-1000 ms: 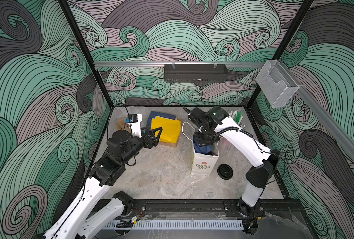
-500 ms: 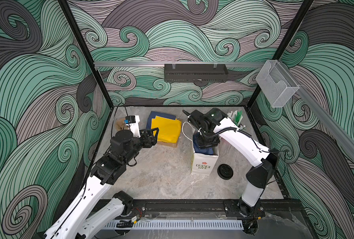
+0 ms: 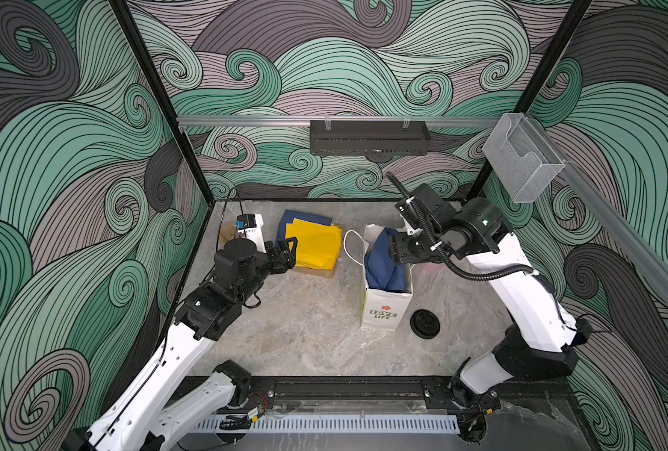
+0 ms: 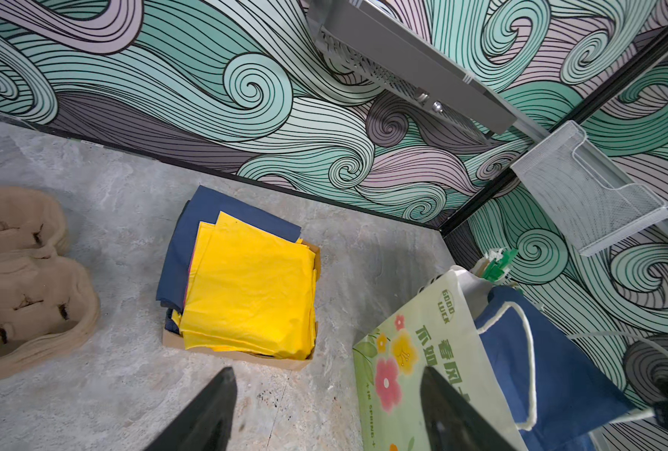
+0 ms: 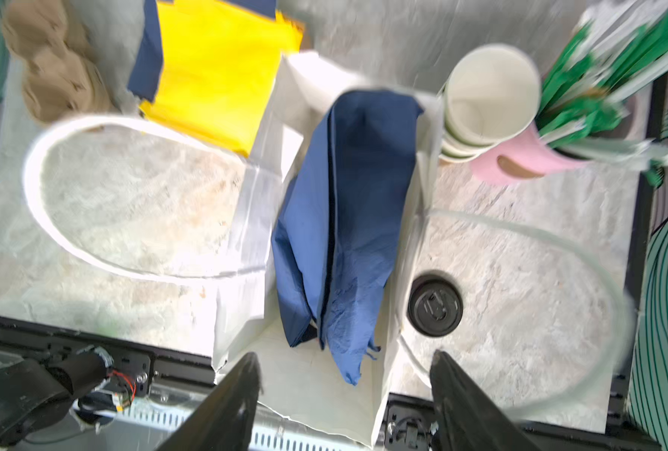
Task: Pack the takeout coffee
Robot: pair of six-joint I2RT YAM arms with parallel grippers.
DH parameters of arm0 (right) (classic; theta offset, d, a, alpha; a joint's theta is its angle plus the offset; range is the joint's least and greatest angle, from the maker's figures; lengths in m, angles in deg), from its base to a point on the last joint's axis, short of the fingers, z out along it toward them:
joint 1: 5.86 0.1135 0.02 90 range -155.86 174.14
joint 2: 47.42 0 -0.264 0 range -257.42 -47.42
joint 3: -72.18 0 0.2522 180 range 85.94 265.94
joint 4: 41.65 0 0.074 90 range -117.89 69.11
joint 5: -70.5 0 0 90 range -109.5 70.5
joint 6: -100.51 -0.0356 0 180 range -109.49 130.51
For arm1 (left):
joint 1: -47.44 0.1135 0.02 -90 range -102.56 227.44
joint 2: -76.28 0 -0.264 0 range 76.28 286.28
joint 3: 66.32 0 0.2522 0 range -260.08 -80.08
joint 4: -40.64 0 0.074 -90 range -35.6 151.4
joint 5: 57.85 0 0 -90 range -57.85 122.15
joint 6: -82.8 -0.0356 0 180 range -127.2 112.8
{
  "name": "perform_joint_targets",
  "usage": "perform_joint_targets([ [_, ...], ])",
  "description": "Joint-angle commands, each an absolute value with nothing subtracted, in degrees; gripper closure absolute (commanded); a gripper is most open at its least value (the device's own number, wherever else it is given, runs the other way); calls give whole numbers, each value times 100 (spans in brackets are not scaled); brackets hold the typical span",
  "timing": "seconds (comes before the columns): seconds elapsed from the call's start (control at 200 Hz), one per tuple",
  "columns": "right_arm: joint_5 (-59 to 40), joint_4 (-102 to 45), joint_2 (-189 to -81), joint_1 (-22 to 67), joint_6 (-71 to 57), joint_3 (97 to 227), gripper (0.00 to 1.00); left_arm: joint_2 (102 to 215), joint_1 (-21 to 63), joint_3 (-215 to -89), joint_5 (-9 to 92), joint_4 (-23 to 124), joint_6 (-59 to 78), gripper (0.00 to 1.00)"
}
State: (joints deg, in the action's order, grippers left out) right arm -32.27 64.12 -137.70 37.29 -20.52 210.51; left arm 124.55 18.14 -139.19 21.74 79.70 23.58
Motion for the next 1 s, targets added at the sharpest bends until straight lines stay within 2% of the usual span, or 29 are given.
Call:
perform_joint_targets([
  [0.0,-4123,6619,-13345,3707,-1886,21419,31,12454,1799,-14080,1337,8339,2452,24],
  [0.095,-5295,6560,-12634,3595,-1876,20917,31,12435,1889,-13818,614,8378,2460,24],
  [0.195,-6016,5655,-11422,2987,-1616,18972,25,12470,2134,-13371,-72,8247,2400,24],
  [0.275,-5938,4503,-10390,1999,-1416,17099,20,12552,2518,-12886,-289,7876,2324,24],
  [0.37,-5655,2834,-9342,1033,-1062,14962,14,12691,3108,-12327,-78,7229,2169,24],
  [0.49,-5302,542,-8714,241,-448,12718,12,12969,3560,-11716,107,6304,1473,22],
  [0.58,-4810,-1330,-8826,-112,102,11511,12,13190,3784,-11336,47,5596,934,19],
  [0.715,-4008,-4173,-9742,-350,766,10213,11,13401,4200,-10715,518,4529,710,18],
  [0.795,-3656,-5390,-10504,-466,846,9999,8,13588,4376,-10540,815,4112,683,18],
  [0.845,-3383,-5447,-10821,-515,942,10186,7,13785,4427,-10477,941,3766,574,18],
  [0.996,-2542,-7098,-12049,-706,1024,10335,7,14643,4528,-10427,1184,2779,164,18],
])
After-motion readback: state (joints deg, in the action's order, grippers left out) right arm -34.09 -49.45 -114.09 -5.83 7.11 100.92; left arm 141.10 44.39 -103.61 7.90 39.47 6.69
